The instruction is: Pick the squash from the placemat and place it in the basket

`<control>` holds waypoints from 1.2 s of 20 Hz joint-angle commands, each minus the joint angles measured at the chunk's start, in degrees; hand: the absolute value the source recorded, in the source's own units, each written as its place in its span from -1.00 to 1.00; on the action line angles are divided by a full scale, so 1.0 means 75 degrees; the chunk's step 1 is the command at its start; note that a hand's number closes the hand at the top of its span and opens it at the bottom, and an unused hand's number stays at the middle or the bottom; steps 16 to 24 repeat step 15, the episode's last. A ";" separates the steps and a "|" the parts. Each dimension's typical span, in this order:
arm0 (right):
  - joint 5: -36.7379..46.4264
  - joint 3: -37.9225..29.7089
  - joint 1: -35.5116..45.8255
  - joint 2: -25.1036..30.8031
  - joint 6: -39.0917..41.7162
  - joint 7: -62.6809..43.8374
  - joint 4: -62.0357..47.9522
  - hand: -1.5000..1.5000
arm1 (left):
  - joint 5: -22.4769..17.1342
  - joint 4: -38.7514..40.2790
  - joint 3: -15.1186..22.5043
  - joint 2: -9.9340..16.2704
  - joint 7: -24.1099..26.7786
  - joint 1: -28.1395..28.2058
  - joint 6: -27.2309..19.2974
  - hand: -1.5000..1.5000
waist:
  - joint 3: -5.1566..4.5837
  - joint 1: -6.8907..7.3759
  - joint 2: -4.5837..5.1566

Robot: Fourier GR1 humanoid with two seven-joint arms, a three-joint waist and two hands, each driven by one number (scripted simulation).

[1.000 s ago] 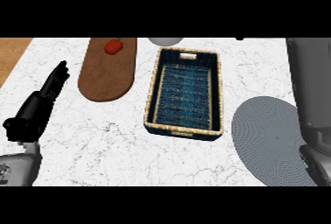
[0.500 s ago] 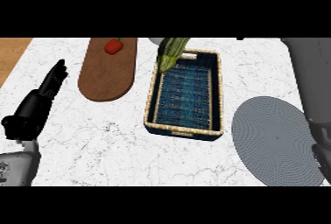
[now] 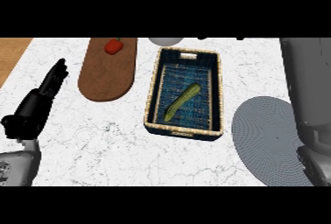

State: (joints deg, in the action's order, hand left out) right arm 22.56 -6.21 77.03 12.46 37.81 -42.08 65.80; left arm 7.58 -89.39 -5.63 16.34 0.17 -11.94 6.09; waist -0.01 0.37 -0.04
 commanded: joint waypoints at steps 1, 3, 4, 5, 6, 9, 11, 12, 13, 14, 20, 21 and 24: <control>-0.0334 -0.1076 0.0192 -0.0102 -0.1196 -0.0215 0.0015 -1.00 | 0.0093 0.0102 -0.0033 -0.0002 0.0103 0.0010 -0.0077 0.00 | 0.0001 -0.0006 0.0007; -0.0020 -0.1105 0.0153 -0.0501 -0.2185 -0.0387 0.0036 -1.00 | 0.0019 0.0015 0.0021 -0.0020 -0.0072 -0.0084 0.0022 0.00 | -0.0001 0.0047 0.0016; -0.0057 -0.1538 0.0094 0.0016 -0.2323 -0.0223 -0.0008 -1.00 | 0.0009 0.0119 -0.0002 -0.0012 0.0145 0.0136 0.0061 0.00 | 0.0000 0.0036 0.0035; -0.0045 -0.1713 0.0130 0.0057 -0.2618 -0.0299 0.0052 -1.00 | 0.0061 -0.0063 0.0075 -0.0020 0.0041 0.0034 0.0046 0.00 | 0.0003 0.0021 0.0015; 0.0067 -0.1899 0.0071 0.0291 -0.2890 0.0035 -0.0267 -1.00 | 0.0134 -0.0044 0.0085 -0.0106 -0.0016 -0.0043 -0.0099 0.00 | 0.0003 0.0076 0.0065; 0.0016 -0.2252 0.0112 0.0583 -0.3259 -0.0141 -0.0294 -1.00 | 0.0281 0.0214 0.0206 -0.0293 0.0148 -0.0074 -0.0232 0.00 | -0.0002 -0.0022 0.0039; -0.0006 -0.2501 -0.0466 0.0858 -0.3449 0.0059 -0.0006 -1.00 | 0.0271 -0.0091 0.0256 -0.0295 -0.0113 0.0028 -0.0199 0.00 | 0.0007 -0.0064 0.0005; -0.0036 -0.2685 -0.0269 0.1151 -0.3480 0.0204 -0.0413 -1.00 | 0.0283 0.0076 0.0154 -0.0266 -0.0114 -0.0249 -0.0271 0.00 | 0.0003 -0.0029 0.0037; -0.0062 -0.2767 -0.0817 0.1247 -0.3516 0.0487 -0.0151 -1.00 | -0.0017 -0.0012 -0.0170 0.0106 0.0249 0.0262 0.0105 0.00 | 0.0004 -0.0007 0.0017; -0.0206 -0.3052 -0.0592 0.1666 -0.3408 0.0505 -0.0434 -1.00 | 0.0176 -0.0056 0.0082 -0.0220 0.0104 0.0233 -0.0151 0.00 | 0.0005 -0.0005 0.0026; -0.0374 -0.3169 -0.0891 0.1711 -0.3352 0.0720 -0.0352 -1.00 | 0.0216 0.0197 0.0063 -0.0233 0.0068 -0.0083 -0.0196 0.00 | 0.0005 -0.0076 0.0028; -0.0374 -0.3169 -0.0891 0.1711 -0.3352 0.0720 -0.0352 -1.00 | 0.0216 0.0197 0.0063 -0.0233 0.0068 -0.0083 -0.0196 0.00 | 0.0005 -0.0076 0.0028; -0.0374 -0.3169 -0.0891 0.1711 -0.3352 0.0720 -0.0352 -1.00 | 0.0216 0.0197 0.0063 -0.0233 0.0068 -0.0083 -0.0196 0.00 | 0.0005 -0.0076 0.0028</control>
